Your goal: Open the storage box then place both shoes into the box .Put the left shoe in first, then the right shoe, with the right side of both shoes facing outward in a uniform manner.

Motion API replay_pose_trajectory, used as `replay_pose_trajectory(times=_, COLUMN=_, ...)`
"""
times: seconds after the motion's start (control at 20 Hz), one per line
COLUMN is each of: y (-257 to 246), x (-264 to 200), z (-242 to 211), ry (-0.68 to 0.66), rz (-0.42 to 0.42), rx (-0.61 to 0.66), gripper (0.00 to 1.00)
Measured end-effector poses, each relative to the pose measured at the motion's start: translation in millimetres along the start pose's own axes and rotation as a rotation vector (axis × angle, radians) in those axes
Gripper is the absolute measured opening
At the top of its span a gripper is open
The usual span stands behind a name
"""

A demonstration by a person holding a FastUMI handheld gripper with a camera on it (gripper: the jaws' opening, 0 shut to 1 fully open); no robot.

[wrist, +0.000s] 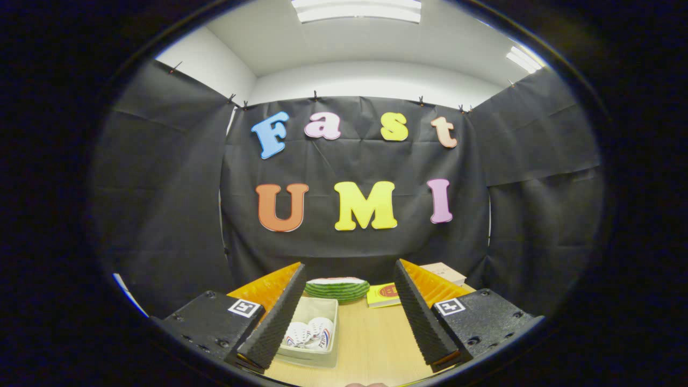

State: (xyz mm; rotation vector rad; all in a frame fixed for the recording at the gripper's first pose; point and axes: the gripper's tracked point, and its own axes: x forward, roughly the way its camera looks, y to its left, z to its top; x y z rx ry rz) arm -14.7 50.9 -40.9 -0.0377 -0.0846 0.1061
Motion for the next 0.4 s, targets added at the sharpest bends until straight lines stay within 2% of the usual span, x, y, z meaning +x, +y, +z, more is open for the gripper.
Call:
replay_pose_trajectory(times=0.3, y=-20.2, x=-38.2, z=6.8, ry=-0.073, rz=-0.054, rx=-0.005, gripper=1.0)
replay_pose_trajectory(times=0.4, y=-21.0, x=-44.9, z=3.8, ry=-0.066, rz=-0.045, rx=-0.006, gripper=1.0)
